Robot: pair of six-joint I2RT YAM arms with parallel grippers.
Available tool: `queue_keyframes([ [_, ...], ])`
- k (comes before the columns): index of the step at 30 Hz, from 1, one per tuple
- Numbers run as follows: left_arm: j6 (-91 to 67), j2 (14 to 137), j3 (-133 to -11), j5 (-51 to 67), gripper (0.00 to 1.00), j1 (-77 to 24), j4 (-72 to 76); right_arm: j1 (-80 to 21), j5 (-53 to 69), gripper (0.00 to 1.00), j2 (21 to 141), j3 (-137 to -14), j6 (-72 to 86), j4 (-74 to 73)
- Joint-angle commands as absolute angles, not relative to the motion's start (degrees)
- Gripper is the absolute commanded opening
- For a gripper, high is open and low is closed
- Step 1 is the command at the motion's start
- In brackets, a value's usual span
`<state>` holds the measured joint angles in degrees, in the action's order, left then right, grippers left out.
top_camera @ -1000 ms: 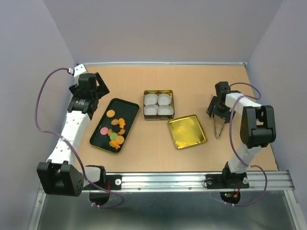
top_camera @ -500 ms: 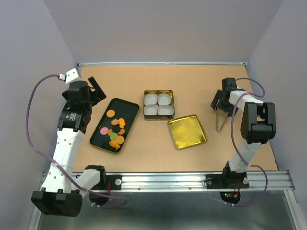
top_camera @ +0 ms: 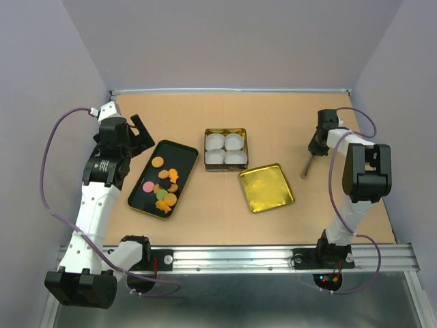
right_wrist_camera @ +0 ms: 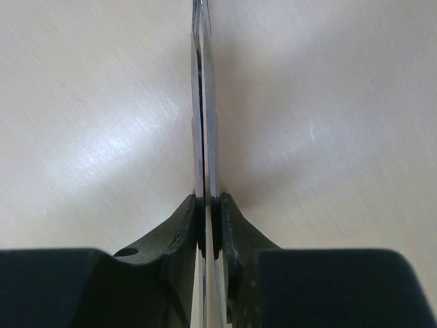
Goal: Pack the cookies
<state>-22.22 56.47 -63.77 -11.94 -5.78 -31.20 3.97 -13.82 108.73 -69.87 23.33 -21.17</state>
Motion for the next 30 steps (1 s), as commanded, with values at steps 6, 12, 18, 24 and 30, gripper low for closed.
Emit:
queue_keyframes([
  [6, -25.0, 61.7, -64.9, 9.0, 0.99, -5.7, -25.8, 4.7, -4.7, 0.07, 106.1, -73.1, 25.5, -30.9],
  [12, -27.4, 71.3, -77.0, 14.5, 0.99, -5.7, -29.1, 3.7, 6.9, 0.05, 98.0, -85.0, 32.6, -33.1],
  [18, -31.5, 75.8, -93.2, 21.3, 0.99, -5.5, -29.4, 2.0, 31.1, 0.1, 95.8, -90.4, 45.1, -21.1],
  [24, -65.5, 68.8, -64.0, 49.6, 0.99, -1.8, 24.1, -4.7, 46.2, 0.16, 93.3, -92.9, 57.0, 1.8],
  [30, -60.6, 71.0, -69.0, 51.8, 0.99, -8.8, 25.7, -7.2, 49.9, 0.2, 95.5, -83.8, 94.7, 47.4],
])
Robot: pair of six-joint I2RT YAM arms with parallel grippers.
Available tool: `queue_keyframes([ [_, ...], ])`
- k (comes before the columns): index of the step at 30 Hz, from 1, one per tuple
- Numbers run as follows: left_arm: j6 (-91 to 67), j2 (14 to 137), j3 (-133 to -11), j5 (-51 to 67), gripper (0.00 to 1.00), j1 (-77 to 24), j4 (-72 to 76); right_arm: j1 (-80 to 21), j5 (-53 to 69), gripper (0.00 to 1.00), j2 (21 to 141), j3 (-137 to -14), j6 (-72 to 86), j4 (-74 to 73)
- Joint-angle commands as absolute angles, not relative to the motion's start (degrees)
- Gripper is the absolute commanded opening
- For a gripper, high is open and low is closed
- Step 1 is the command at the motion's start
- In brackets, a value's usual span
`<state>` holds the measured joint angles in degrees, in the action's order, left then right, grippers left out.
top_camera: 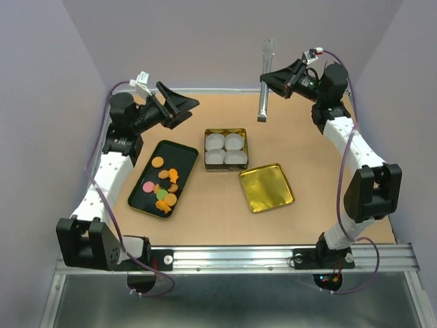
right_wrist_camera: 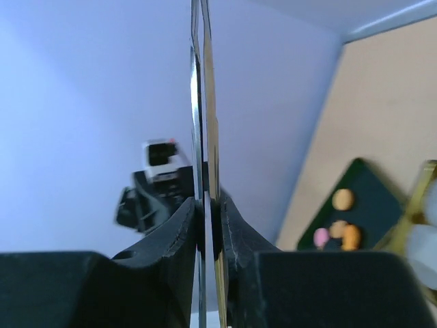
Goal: Pack the cookies
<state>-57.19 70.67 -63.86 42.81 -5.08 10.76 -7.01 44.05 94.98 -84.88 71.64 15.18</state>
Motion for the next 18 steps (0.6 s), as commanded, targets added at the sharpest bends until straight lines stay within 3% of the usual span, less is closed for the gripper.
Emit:
queue_keyframes([
  [1, -59.9, 72.4, -71.2, 52.3, 0.99, -10.9, 26.4, -8.5, 50.2, 0.2, 96.1, -86.9, 94.5, 47.8],
  [7, -58.9, 76.9, -76.4, 48.7, 0.98, -17.2, 28.5, -12.5, 51.1, 0.2, 100.8, -94.4, 96.1, 47.8],
  [18, -53.8, 80.5, -82.1, 41.8, 0.93, -23.6, 23.6, -17.5, 49.4, 0.2, 102.0, -94.6, 96.6, 48.0],
])
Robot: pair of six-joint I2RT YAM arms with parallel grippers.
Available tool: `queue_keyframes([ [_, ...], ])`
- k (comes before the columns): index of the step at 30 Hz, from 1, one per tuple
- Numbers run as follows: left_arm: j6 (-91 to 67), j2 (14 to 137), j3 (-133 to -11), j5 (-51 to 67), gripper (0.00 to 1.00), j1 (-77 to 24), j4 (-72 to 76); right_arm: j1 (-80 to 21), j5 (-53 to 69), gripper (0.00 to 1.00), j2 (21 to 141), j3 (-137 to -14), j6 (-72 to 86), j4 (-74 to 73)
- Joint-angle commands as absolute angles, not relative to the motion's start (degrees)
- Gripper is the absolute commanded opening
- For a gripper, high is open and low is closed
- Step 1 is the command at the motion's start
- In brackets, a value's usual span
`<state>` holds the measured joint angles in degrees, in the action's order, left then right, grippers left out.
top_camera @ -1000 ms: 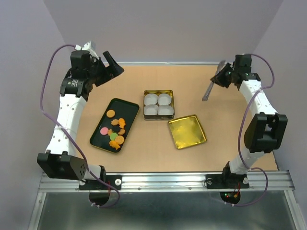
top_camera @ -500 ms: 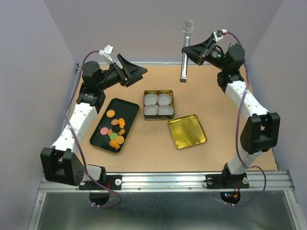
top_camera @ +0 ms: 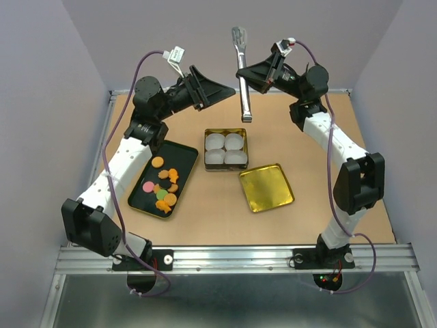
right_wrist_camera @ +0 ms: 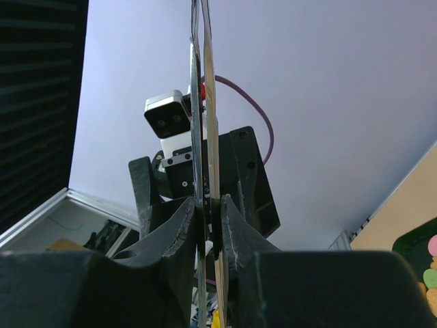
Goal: Pack the cookies
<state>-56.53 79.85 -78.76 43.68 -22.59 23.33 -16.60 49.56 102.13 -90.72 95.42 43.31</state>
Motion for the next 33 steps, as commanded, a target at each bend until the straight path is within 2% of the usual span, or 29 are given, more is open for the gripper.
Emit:
queue_keyframes([
  [1, -53.5, 80.8, -82.3, 41.8, 0.92, -23.9, 23.6, -18.1, 49.2, 0.2, 102.2, -94.9, 96.9, 48.1],
  [5, -52.3, 82.1, -83.7, 40.9, 0.9, -25.6, 22.2, -19.2, 48.9, 0.19, 103.0, -95.5, 97.0, 48.1],
  [9, -51.8, 83.9, -85.3, 40.7, 0.83, -26.7, 21.6, -19.9, 47.7, 0.19, 103.3, -94.9, 97.0, 48.3],
  [17, -50.4, 85.1, -87.6, 39.5, 0.78, -27.9, 18.9, -20.4, 47.0, 0.19, 104.9, -96.1, 97.6, 48.7],
  [20, -51.0, 86.7, -88.0, 41.5, 0.63, -27.9, 18.7, -20.7, 47.0, 0.19, 105.6, -96.5, 97.8, 48.8],
  [21, -51.3, 87.0, -88.1, 42.5, 0.54, -28.1, 18.7, -20.7, 47.0, 0.19, 105.8, -96.8, 97.8, 48.8],
  [24, -51.1, 87.5, -87.8, 42.8, 0.45, -28.3, 18.6, -20.9, 47.1, 0.19, 106.4, -97.1, 97.7, 49.0],
  [33, -48.3, 88.1, -88.9, 41.3, 0.43, -28.2, 14.3, -21.0, 47.4, 0.19, 107.7, -98.5, 98.1, 49.4],
])
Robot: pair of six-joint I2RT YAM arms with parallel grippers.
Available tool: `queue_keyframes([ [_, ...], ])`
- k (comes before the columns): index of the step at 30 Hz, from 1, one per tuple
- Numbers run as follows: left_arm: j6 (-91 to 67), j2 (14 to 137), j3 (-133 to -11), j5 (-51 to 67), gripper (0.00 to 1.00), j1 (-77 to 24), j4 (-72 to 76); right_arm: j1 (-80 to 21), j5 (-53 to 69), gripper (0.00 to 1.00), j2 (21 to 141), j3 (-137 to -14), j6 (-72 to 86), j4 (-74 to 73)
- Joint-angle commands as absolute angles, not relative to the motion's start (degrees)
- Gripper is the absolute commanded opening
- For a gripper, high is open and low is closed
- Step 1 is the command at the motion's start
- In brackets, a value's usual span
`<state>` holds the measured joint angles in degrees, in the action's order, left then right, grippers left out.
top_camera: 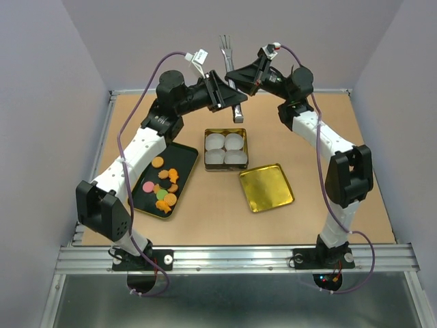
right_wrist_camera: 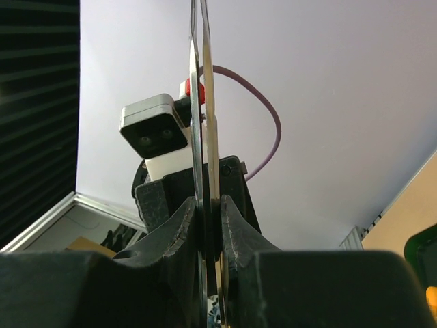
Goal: Pack the cookies
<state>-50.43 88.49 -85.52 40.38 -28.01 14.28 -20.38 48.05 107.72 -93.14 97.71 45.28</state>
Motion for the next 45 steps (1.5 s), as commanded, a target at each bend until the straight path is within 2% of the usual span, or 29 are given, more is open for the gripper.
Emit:
queue_keyframes([
  [1, -48.2, 88.2, -88.9, 41.1, 0.42, -28.2, 14.2, -21.1, 47.4, 0.19, 107.6, -98.4, 98.1, 49.4],
  [6, -46.8, 88.7, -90.0, 40.3, 0.35, -28.2, 12.7, -21.0, 47.5, 0.18, 107.1, -97.1, 98.0, 49.6],
  [9, -45.5, 88.9, -90.9, 39.3, 0.35, -28.0, 10.8, -21.1, 47.5, 0.18, 106.6, -96.2, 97.8, 49.7],
  [19, -44.6, 90.1, -92.3, 38.3, 0.49, -26.5, 9.3, -21.2, 46.8, 0.15, 104.2, -92.1, 96.9, 49.8],
  [25, -44.3, 91.2, -94.5, 37.9, 0.5, -25.1, 8.2, -21.1, 46.6, 0.15, 102.1, -88.9, 96.0, 49.9],
  [29, -44.4, 91.7, -94.7, 38.5, 0.41, -24.6, 8.3, -21.1, 46.7, 0.15, 101.9, -88.3, 95.7, 50.0],
  [30, -44.3, 91.9, -94.9, 38.9, 0.35, -24.6, 8.3, -21.2, 46.5, 0.15, 101.9, -88.2, 95.6, 50.0],
  [33, -44.4, 92.5, -95.2, 39.9, 0.26, -24.6, 8.3, -21.1, 46.1, 0.15, 101.7, -88.2, 95.5, 50.0],
  [36, -44.6, 93.0, -95.4, 41.6, 0.26, -24.6, 8.8, -21.1, 45.7, 0.15, 101.6, -88.1, 95.2, 50.0],
  [39, -44.9, 93.6, -95.5, 43.1, 0.3, -24.6, 8.9, -21.1, 45.1, 0.15, 101.5, -87.8, 94.9, 50.0],
  [40, -45.0, 93.6, -95.3, 43.1, 0.38, -24.6, 8.9, -21.1, 45.0, 0.15, 101.6, -87.8, 94.8, 50.1],
  [45, -44.9, 92.9, -94.3, 42.6, 0.56, -24.7, 9.1, -21.2, 44.6, 0.13, 101.3, -87.3, 94.3, 50.1],
])
